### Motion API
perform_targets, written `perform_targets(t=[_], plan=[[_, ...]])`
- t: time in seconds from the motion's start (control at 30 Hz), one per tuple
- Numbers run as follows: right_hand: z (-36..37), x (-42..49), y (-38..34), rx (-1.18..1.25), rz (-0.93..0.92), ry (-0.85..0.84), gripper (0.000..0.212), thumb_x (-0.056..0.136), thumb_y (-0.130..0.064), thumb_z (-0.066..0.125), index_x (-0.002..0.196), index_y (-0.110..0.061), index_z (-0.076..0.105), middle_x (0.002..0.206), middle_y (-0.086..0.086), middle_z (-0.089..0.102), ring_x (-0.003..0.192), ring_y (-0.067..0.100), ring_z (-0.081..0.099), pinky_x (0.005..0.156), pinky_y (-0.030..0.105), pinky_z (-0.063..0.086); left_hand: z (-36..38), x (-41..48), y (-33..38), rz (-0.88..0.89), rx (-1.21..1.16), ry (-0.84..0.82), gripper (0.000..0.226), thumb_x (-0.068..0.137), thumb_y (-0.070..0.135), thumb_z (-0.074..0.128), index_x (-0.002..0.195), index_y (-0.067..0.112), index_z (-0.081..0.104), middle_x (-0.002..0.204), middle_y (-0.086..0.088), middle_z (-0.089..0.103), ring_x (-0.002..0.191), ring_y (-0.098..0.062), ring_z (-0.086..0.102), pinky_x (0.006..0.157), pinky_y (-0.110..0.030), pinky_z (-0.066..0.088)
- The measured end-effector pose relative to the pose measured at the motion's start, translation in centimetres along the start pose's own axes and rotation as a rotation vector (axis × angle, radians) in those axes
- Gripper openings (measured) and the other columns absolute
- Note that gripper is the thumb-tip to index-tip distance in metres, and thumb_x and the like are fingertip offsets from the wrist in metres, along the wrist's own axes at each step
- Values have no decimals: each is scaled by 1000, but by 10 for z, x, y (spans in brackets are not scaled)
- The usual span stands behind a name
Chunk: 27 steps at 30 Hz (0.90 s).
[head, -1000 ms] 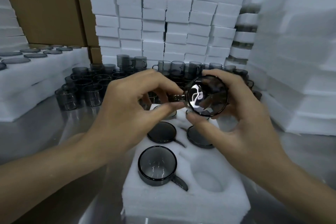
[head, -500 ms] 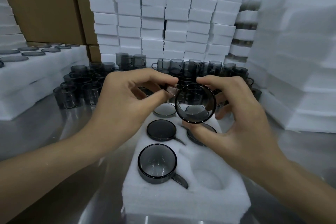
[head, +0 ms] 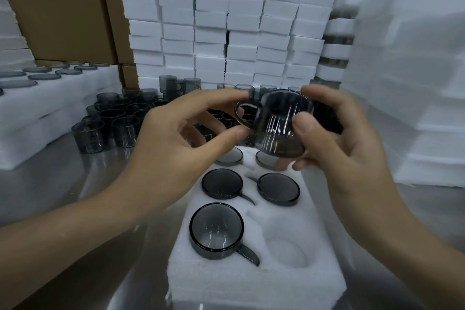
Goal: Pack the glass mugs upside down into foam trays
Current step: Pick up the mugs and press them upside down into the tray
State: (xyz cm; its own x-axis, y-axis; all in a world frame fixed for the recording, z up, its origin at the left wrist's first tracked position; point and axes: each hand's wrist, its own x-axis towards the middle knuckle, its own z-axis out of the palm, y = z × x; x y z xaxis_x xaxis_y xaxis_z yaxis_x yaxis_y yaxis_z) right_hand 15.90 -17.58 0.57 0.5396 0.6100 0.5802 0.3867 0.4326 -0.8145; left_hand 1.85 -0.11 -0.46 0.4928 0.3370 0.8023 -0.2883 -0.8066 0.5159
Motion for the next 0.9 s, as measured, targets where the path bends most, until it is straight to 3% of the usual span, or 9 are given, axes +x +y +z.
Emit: perform_targets(t=[0.1,0.2,0.37,0.53,0.67,0.73,0.83,0.9], plan=[[3,1,-4,37,145,-11,41,93,-57,65,121,-27,68,86,14,80,58,32,74,55,27,56,0,-2,1,-27,16,-3,32,92,34,83,124,32,77,109,13,79,93,-19,76,71,-41,58],[4,2,-3,53,253,-20,52,90,-64,51,110,-21,72,73,23,76,49,30,68,50,31,52,1,-2,0,-36,46,-15,27,90,43,84,114,33,80,103,16,79,89,-17,75,68,-39,56],[3,1,-2,61,317,-43,62,85,-72,51,107,-19,76,67,26,72,47,31,65,49,30,51,0,0,-2,-77,52,-29,24,90,48,82,110,34,81,101,18,79,88,-12,75,67,-24,56],[4,1,-5,47,328,-65,56,82,-74,53,97,-28,82,65,25,71,46,30,65,50,31,51,0,0,-2,-113,30,-55,22,88,47,78,106,34,82,97,18,80,87,-12,76,69,-16,53],[2,0,-5,-32,263,-84,41,83,-61,70,107,-29,79,71,19,76,59,27,73,55,24,50,-1,-1,-4,-150,31,-56,25,88,47,80,110,34,82,99,15,81,85,-16,77,69,-34,59],[1,0,-3,-88,207,-80,44,78,-50,75,116,-28,75,78,15,79,71,26,77,62,19,53,-2,-1,-5,-152,42,-59,28,91,44,83,117,34,81,101,14,81,86,-18,77,71,-46,60],[0,1,2,-140,136,-41,57,70,-42,82,122,-24,71,88,9,81,85,26,79,79,36,64,-1,-2,-5,-160,37,-51,33,90,38,83,123,35,78,103,13,80,85,-19,77,70,-51,59],[-1,2,3,-179,80,-17,57,68,-38,85,121,-25,70,88,2,82,89,20,78,84,38,62,-1,-2,-5,-170,43,-54,36,90,38,82,125,35,77,107,12,80,86,-18,77,69,-45,58]])
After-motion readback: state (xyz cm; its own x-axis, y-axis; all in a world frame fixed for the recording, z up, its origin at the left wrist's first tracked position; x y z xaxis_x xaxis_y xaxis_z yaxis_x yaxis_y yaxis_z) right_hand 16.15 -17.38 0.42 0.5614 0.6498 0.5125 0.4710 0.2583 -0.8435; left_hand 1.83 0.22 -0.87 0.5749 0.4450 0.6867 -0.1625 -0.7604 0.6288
